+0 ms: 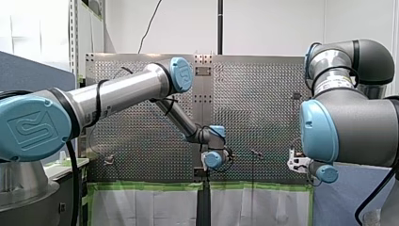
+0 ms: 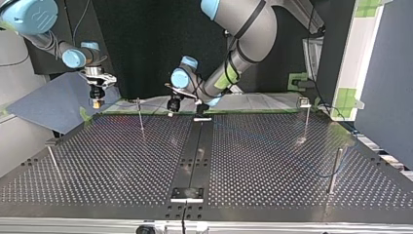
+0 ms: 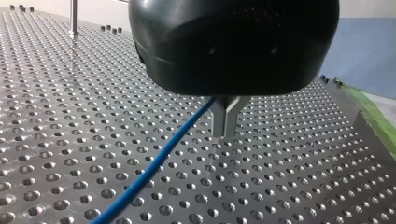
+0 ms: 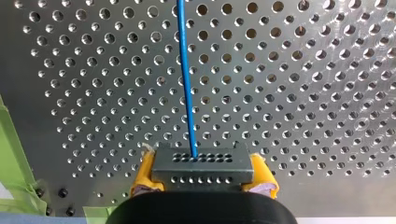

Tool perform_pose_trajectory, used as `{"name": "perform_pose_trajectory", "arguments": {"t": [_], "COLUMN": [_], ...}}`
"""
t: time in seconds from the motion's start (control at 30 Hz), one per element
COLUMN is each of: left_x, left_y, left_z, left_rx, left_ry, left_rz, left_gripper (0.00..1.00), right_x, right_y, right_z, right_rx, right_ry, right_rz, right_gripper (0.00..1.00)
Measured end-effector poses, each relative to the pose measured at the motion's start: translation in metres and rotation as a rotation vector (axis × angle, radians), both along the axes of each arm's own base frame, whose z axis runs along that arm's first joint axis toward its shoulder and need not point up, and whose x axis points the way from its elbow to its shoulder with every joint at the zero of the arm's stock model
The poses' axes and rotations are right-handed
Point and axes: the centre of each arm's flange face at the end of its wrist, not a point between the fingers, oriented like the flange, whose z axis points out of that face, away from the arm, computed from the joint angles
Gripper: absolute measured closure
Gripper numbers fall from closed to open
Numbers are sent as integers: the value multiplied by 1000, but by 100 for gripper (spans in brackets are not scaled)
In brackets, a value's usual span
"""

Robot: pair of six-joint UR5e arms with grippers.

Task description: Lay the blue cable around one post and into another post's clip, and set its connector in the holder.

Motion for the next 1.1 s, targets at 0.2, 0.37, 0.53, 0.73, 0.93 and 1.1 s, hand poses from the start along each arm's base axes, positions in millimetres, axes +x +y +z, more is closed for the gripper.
{"name": "perform_pose_trajectory", "arguments": {"t": [0.2, 0.37, 0.53, 0.73, 0.93, 1.1], "left_x": [-2, -9, -20, -36, -60, -79], "left_y": [0, -5, -10, -20, -31, -35], "left_z": [-1, -3, -4, 3, 9, 21], "left_rx": [8, 42, 98, 172, 250, 298], "left_ry": [10, 28, 42, 49, 57, 51], "left_rz": [-4, -45, -78, -109, -151, -179], "left_gripper": [88, 31, 9, 1, 1, 1], "right_x": [1, 2, 3, 4, 4, 4], "right_y": [0, -1, 0, 0, 0, 0], "right_z": [0, 0, 0, 0, 0, 0], "right_rx": [2, 1, 2, 2, 2, 3], "right_ry": [1, 2, 2, 2, 1, -1], "right_rz": [1, 3, 5, 6, 6, 5], "right_gripper": [100, 100, 100, 100, 100, 100]}}
